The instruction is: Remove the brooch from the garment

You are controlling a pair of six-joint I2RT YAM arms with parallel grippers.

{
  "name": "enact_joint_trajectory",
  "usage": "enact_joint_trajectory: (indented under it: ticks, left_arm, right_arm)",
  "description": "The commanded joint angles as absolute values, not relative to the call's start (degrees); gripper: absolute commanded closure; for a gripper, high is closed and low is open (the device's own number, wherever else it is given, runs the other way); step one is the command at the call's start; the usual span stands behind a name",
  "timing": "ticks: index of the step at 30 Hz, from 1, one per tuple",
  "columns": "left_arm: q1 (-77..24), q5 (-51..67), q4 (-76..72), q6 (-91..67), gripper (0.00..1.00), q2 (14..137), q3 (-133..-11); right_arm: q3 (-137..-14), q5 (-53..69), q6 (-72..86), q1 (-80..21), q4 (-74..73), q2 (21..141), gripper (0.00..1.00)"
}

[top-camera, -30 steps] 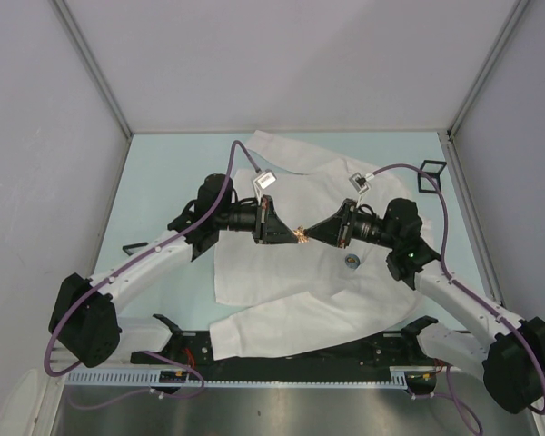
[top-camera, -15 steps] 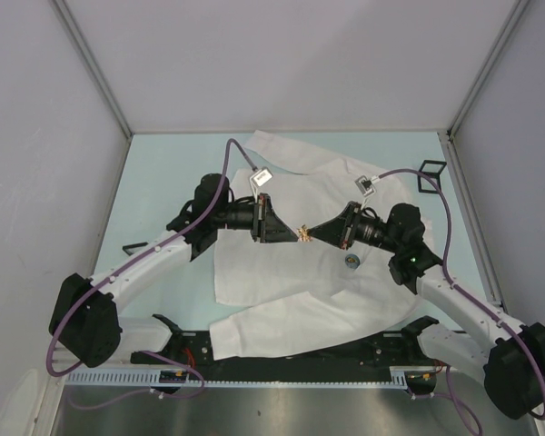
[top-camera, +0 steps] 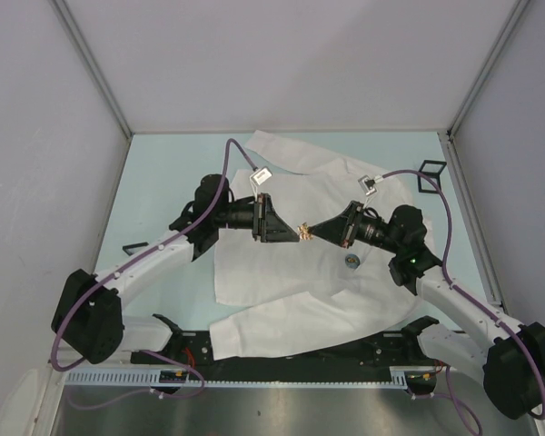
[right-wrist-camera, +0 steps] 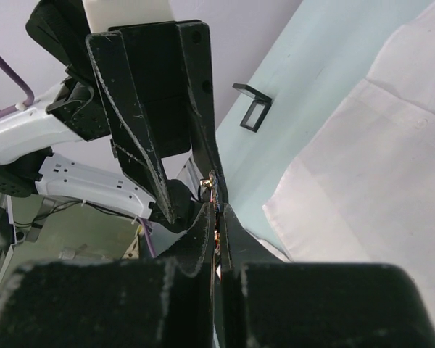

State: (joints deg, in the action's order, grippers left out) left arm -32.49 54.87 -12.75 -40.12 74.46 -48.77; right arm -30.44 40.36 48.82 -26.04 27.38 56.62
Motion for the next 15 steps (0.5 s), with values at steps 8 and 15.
enact_joint_trajectory:
  ticks: [8, 15]
  left_arm:
    - [-31.46, 58.97, -23.2, -46.58, 0.65, 76.02, -46.23]
    - [-31.2, 60.12, -27.86, -50.1, 0.67, 76.38, -45.09]
  right_arm:
    - [-30.32, 41.84, 50.71, -27.16, 32.87, 56.69, 1.0]
    - [-30.23, 41.92, 50.8, -27.95, 33.57, 57.83, 1.0]
